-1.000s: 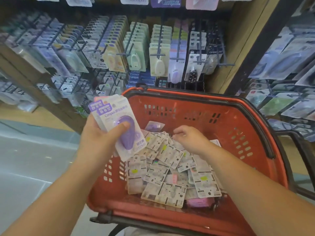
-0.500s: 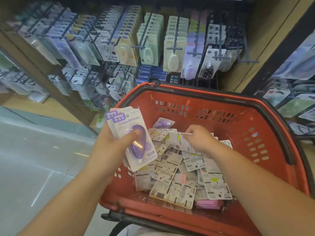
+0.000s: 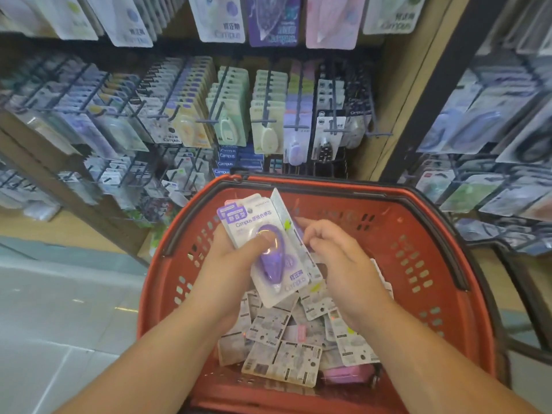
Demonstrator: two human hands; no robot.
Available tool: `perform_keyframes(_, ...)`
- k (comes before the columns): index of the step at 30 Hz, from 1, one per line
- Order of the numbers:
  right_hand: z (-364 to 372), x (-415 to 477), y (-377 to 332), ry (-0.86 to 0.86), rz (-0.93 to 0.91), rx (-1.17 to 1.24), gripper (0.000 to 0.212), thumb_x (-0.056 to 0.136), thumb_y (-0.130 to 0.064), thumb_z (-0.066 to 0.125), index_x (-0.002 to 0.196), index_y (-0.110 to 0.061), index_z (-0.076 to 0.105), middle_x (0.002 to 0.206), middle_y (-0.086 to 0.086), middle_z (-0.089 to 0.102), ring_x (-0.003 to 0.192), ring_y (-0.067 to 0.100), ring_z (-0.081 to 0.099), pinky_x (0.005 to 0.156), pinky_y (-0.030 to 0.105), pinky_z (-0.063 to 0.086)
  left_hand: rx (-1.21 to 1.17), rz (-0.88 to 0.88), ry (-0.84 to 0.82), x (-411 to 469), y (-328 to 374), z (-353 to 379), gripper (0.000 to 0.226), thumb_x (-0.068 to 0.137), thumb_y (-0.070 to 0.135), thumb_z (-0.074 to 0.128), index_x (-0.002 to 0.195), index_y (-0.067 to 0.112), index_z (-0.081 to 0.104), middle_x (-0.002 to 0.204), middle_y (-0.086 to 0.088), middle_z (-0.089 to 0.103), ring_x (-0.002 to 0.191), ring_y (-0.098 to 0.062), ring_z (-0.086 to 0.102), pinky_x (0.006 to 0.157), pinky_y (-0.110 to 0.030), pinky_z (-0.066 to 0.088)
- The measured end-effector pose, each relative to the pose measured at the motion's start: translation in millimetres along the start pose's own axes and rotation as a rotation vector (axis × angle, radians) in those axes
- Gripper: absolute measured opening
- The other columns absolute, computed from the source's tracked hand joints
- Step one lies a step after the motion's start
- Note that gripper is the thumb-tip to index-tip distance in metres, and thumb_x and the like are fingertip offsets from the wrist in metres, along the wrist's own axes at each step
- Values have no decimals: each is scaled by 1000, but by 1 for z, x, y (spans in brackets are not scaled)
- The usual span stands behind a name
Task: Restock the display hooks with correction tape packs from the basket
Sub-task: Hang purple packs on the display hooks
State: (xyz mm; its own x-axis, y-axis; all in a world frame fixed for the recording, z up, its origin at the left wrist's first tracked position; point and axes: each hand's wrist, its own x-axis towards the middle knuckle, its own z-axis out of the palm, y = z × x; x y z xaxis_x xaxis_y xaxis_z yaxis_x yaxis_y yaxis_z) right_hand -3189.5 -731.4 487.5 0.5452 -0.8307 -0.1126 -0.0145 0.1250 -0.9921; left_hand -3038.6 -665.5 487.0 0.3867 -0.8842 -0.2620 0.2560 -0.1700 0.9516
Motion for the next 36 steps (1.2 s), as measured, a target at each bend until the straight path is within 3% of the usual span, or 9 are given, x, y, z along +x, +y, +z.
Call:
perform_keyframes(4, -9, 1, 10, 52, -52, 124, 24, 90, 6, 67, 98, -15, 59, 130, -10, 67, 118, 10, 65, 79, 23, 53, -46, -10, -37, -2, 1, 6, 32, 91, 22, 75, 122, 23, 68, 108, -16, 78, 87, -35, 71, 61, -34, 58)
perform_keyframes(7, -10, 4, 12, 76, -81, 125, 51, 82, 9, 77, 121, -20, 61, 119, -10, 73, 111, 4, 68, 82, 23, 56, -51, -18, -49, -8, 5, 10, 28, 84, 33, 70, 111, 28, 73, 102, -37, 69, 80, -38, 67, 57, -33, 54)
perform_keyframes(11, -9, 9, 10, 17, -92, 93, 65, 78, 17, 75, 119, -32, 60, 107, -26, 75, 102, -4, 70, 81, 15, 54, -53, 24, -2, -14, 4, 8, 16, 96, 21, 62, 111, 22, 69, 77, -7, 75, 49, -11, 63, 41, -17, 43)
perform_keyframes(14, -7, 11, 13, -22, -106, -22, 63, 77, 6, 84, 122, -34, 66, 109, -14, 77, 99, 6, 72, 80, 24, 57, -75, 31, 28, -15, 3, 3, 15, 104, 15, 55, 110, 21, 68, 78, 4, 77, 53, -5, 67, 42, -14, 44)
perform_keyframes(18, 7, 16, 21, -23, -147, -220, 69, 70, -20, 94, 130, -40, 66, 121, -5, 70, 106, 15, 70, 92, 41, 58, -63, 69, 48, -13, 1, -10, 16, 92, 24, 76, 106, 30, 78, 106, -4, 81, 90, -18, 78, 67, -26, 60)
perform_keyframes(21, 15, 26, 24, -132, -183, -319, 74, 70, -24, 95, 135, -41, 64, 116, -8, 63, 103, 13, 66, 86, 34, 56, -60, 77, 112, -11, -5, -28, 43, 79, 16, 80, 121, 20, 73, 115, -14, 78, 102, -30, 77, 80, -39, 63)
perform_keyframes(25, 4, 59, 28, -425, -33, -350, 75, 77, -28, 90, 138, -50, 52, 135, -11, 54, 121, 9, 60, 84, 29, 54, -11, 100, 348, -11, -4, -60, 59, 65, 14, 81, 122, 18, 65, 107, -5, 80, 98, -26, 77, 80, -44, 63)
perform_keyframes(30, 6, 103, 81, -507, 255, -906, 56, 96, -35, 69, 147, -26, 48, 139, -7, 47, 125, 15, 49, 95, 32, 42, 129, 112, 455, -20, 4, -94, 67, 61, 14, 86, 124, 16, 64, 109, -4, 80, 100, -27, 78, 86, -52, 63)
perform_keyframes(36, 40, 124, 140, -411, 153, -1247, 68, 92, -31, 70, 152, -38, 41, 155, 1, 44, 133, 35, 43, 107, 40, 42, 191, 68, 454, -36, 7, -111, 68, 67, -1, 92, 125, 15, 62, 107, -1, 81, 96, -22, 79, 74, -39, 67)
